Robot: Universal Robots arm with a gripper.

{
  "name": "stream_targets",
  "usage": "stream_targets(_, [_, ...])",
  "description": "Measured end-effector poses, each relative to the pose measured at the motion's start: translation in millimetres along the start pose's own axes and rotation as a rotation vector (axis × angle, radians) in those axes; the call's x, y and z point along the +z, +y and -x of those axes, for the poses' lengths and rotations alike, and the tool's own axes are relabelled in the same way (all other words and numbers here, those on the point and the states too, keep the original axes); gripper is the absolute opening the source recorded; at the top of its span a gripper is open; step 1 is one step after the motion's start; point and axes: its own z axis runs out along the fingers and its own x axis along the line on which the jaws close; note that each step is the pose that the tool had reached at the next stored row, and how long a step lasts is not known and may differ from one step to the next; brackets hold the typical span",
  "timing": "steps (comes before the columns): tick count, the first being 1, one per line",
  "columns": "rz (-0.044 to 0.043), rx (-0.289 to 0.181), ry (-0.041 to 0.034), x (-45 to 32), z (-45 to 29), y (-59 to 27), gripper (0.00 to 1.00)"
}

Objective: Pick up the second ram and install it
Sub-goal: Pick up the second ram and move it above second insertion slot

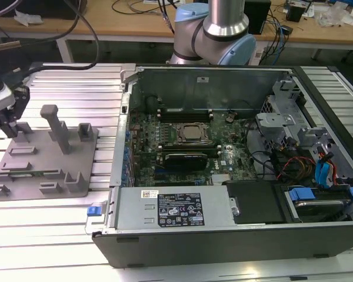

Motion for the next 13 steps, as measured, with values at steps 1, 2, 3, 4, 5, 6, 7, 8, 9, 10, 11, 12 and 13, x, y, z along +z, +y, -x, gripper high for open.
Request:
stream_targets(1, [0.0005, -0.031, 0.0013, 0.1, 0.0, 0.0, 0.08])
stream_targets(2, [0.0011, -0.066, 0.0029, 0.4, 0.0, 0.0, 0.08])
stream_targets(3, [0.0015, -0.094, 0.0040, 0.6, 0.0, 0.0, 0.08])
stream_targets(4, [0.0023, -0.142, 0.0061, 1.0, 0.0, 0.0, 0.08])
stream_targets(5, [0.0028, -0.171, 0.0074, 1.2, 0.0, 0.0, 0.08])
stream_targets(6, [0.0031, -0.191, 0.0083, 1.3, 0.0, -0.1, 0.08])
stream_targets(7, [0.0035, -0.211, 0.0091, 1.4, 0.0, -0.1, 0.08])
stream_targets(8, [0.0038, -0.230, 0.0098, 1.6, 0.0, -0.1, 0.08])
stream_targets(9, [0.0041, -0.249, 0.0106, 1.8, 0.0, -0.1, 0.08])
stream_targets(10, [0.0048, -0.296, 0.0127, 2.2, 0.0, -0.1, 0.08])
stream_targets(11, [0.0055, -0.338, 0.0145, 2.7, 0.0, -0.1, 0.08])
stream_targets(12, [0.0064, -0.390, 0.0168, 3.4, -0.1, -0.1, 0.08])
stream_targets(13, [0.0071, -0.431, 0.0185, 4.0, -0.1, -0.2, 0.08])
